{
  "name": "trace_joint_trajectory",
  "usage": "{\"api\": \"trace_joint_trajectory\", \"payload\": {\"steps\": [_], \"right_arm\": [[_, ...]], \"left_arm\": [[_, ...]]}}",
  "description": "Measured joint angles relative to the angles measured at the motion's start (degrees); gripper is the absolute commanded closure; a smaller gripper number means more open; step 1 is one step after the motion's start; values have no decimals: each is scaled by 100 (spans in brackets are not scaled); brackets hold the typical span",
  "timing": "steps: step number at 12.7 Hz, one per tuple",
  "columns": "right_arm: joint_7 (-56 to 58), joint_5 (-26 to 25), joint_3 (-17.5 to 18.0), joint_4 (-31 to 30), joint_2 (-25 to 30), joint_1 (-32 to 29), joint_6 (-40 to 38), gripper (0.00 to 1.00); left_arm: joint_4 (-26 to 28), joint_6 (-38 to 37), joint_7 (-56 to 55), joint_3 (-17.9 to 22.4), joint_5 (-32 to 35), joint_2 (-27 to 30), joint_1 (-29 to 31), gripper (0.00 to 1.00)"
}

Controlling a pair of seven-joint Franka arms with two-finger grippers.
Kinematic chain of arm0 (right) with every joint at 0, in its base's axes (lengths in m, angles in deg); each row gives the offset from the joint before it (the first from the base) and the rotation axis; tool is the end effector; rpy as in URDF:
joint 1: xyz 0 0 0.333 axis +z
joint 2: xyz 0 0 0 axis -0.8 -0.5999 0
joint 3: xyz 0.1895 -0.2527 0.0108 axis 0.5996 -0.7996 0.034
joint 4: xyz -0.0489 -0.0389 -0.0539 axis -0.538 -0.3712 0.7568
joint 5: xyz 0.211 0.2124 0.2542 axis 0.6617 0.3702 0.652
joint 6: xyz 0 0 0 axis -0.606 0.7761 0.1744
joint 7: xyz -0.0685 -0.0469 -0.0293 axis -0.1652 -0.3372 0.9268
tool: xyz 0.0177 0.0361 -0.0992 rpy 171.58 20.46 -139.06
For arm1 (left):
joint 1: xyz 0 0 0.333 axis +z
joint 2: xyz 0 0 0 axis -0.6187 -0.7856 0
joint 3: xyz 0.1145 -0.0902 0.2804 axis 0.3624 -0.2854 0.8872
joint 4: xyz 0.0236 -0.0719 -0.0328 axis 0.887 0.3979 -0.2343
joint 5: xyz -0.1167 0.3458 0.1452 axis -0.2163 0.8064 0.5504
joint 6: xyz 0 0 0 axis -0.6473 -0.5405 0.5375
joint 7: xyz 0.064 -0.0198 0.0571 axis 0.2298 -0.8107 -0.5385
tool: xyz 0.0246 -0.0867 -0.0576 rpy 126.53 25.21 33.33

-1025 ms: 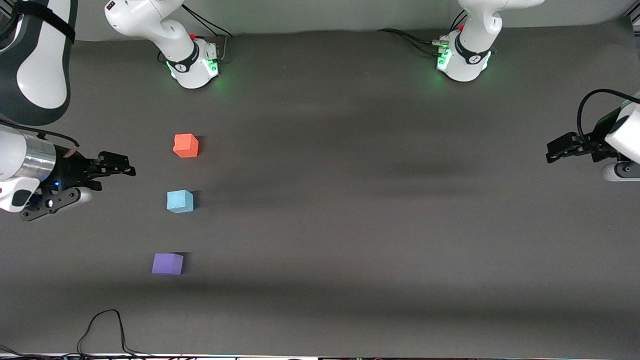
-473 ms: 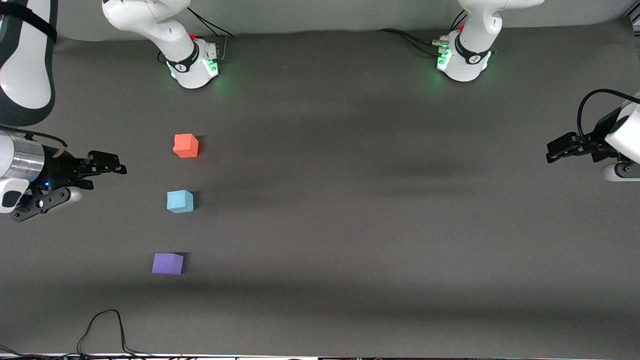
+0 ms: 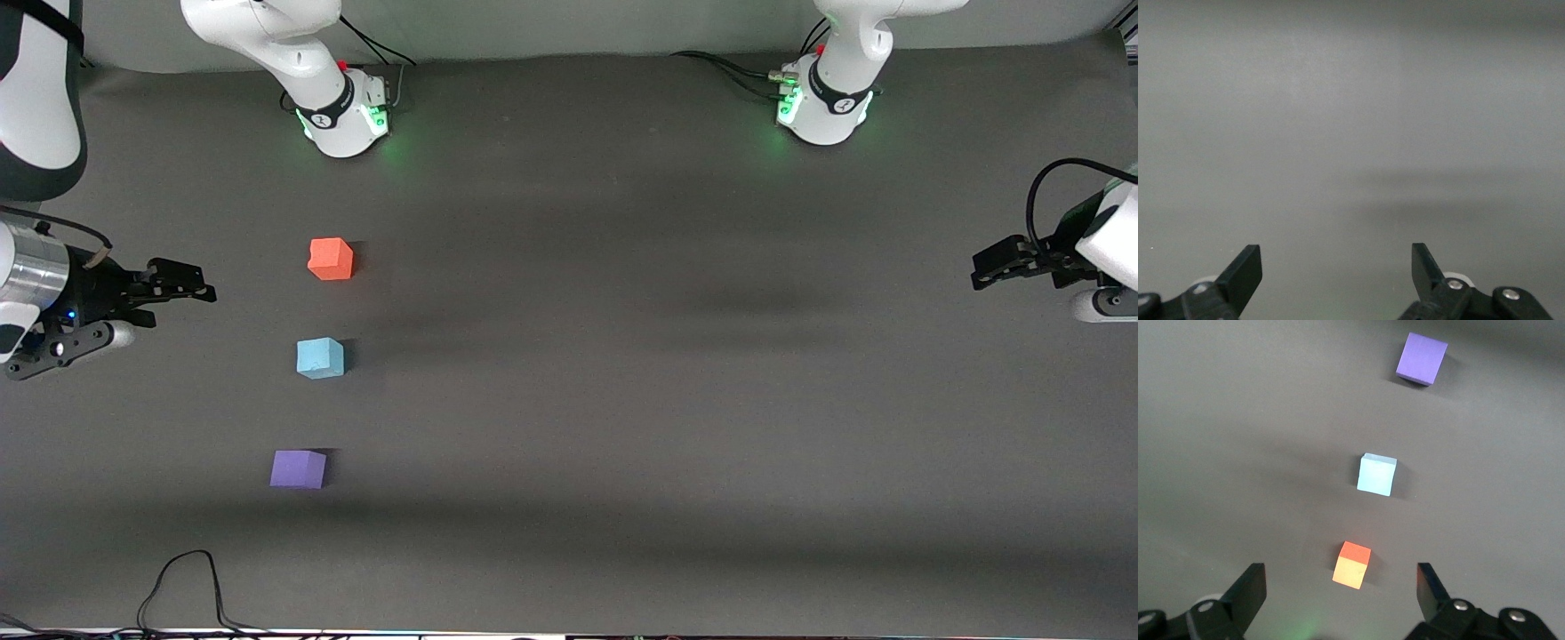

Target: Place blue block between orange and purple blocks

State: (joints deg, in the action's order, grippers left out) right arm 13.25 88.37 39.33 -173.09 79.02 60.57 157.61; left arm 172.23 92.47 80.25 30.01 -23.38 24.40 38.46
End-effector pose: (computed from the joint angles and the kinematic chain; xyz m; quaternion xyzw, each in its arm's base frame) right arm 0.5918 -0.0034 0.5337 -0.9846 -0.1420 0.0720 0.0725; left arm 0.5736 -0.0019 0.5782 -0.9998 -0.0015 0.0186 0.0034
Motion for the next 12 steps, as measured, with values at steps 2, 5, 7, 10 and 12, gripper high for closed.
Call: {"api": "trace_joint_trajectory", "payload": {"steps": [2,5,7,10,12], "right_arm": [[-193,-52,167,-483,337,-121,197,0],[-557,-254,341,-1048,819,-140,355,0],[-610,-289,415,-1266,1019,-149,456,0],[-648,-341,630,-1244,1053,-296,503,0],[-656,-363,661,-1244,1053,-391,504,0]], "left_arm": [[0,0,0,0,0,0,0,0],[0,0,0,0,0,0,0,0],[0,0,1,0,0,0,0,0],[0,0,1,0,0,0,0,0],[0,0,1,-1,0,0,0,0]]}}
